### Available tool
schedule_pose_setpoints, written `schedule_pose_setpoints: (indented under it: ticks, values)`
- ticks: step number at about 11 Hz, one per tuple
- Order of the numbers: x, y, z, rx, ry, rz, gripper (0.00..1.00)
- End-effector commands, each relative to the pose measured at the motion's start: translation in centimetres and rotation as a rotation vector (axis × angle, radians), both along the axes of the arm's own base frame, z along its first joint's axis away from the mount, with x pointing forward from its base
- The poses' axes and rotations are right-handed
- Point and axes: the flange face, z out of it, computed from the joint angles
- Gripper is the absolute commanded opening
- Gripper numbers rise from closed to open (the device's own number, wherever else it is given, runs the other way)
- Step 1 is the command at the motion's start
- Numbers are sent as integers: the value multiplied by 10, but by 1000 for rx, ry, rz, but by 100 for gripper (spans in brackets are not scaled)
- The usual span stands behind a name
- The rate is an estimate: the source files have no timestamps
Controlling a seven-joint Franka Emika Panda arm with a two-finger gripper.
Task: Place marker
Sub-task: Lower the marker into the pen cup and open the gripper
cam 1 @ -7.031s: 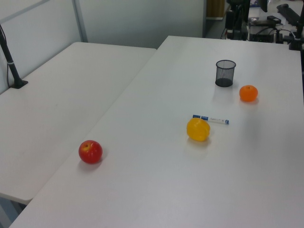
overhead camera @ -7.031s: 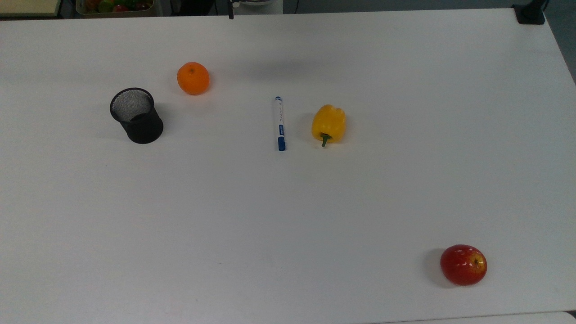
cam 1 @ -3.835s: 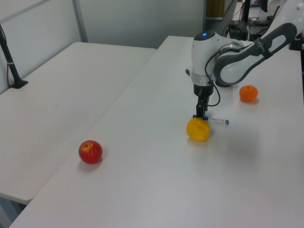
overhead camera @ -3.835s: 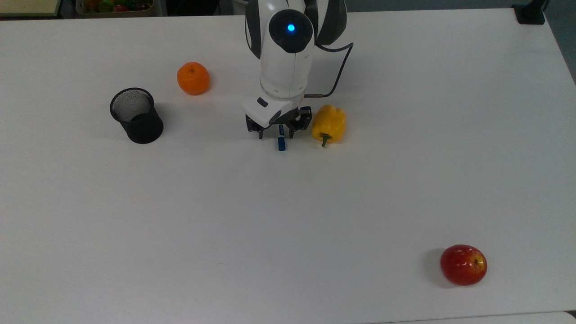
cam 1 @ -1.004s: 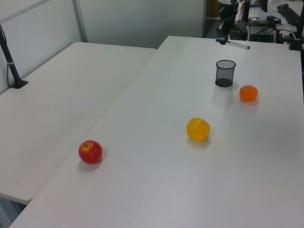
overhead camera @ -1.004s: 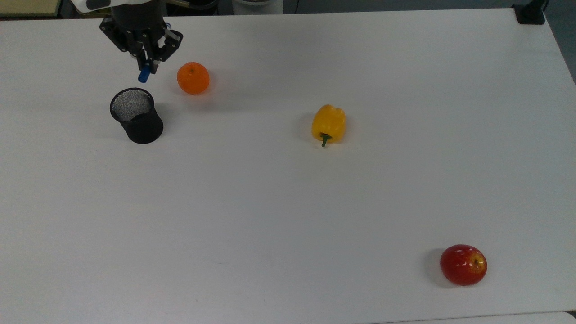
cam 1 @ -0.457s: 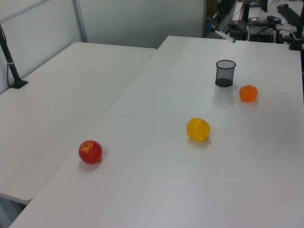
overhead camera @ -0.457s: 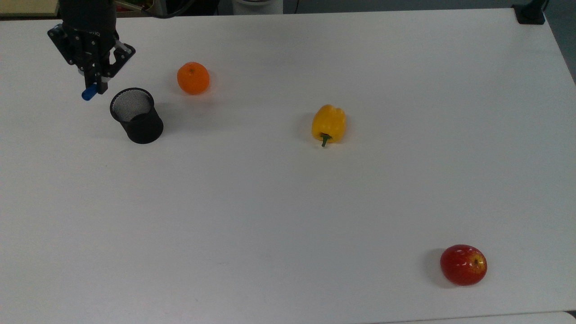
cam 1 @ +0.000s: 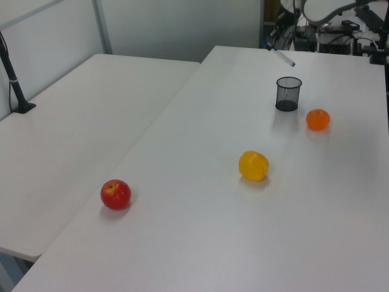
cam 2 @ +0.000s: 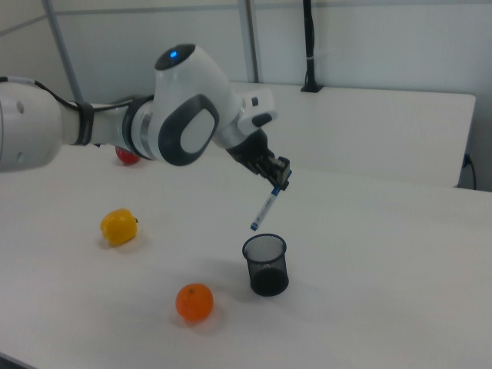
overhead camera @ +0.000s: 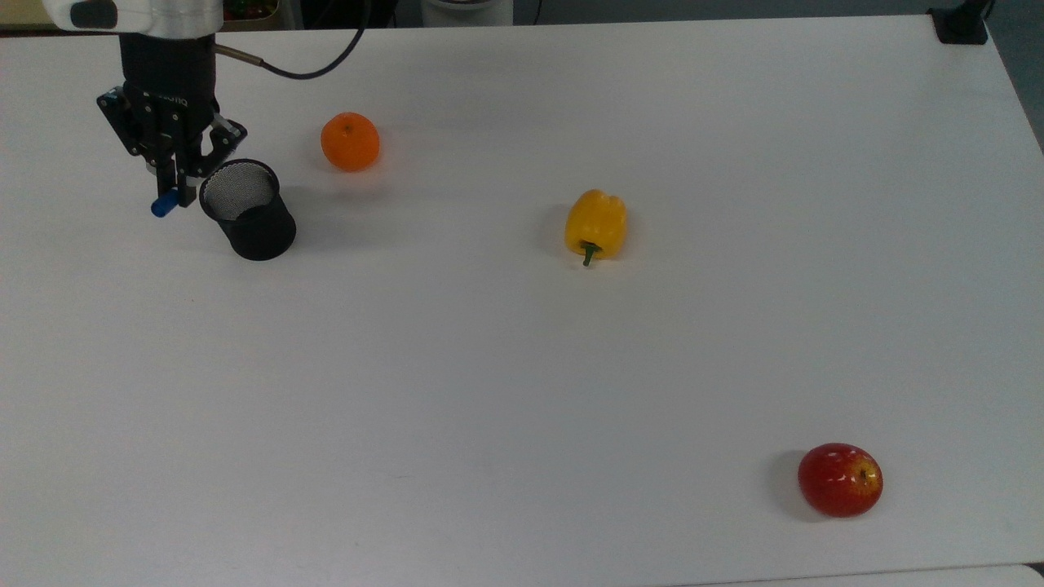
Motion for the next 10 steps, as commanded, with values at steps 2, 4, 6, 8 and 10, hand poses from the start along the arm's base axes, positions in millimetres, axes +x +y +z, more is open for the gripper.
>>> schedule_pose_setpoints:
  ticks: [2, 4, 6, 8, 10]
  values:
    - [-1, 1, -52, -38, 20, 41, 8]
    - [-3, -3, -54, -37, 25, 33, 9]
    - [-7, -2, -66, -31, 49, 35, 11]
    - [-8, 1, -66, -30, 55, 37, 12]
    - [-8, 0, -66, -29, 56, 34, 18]
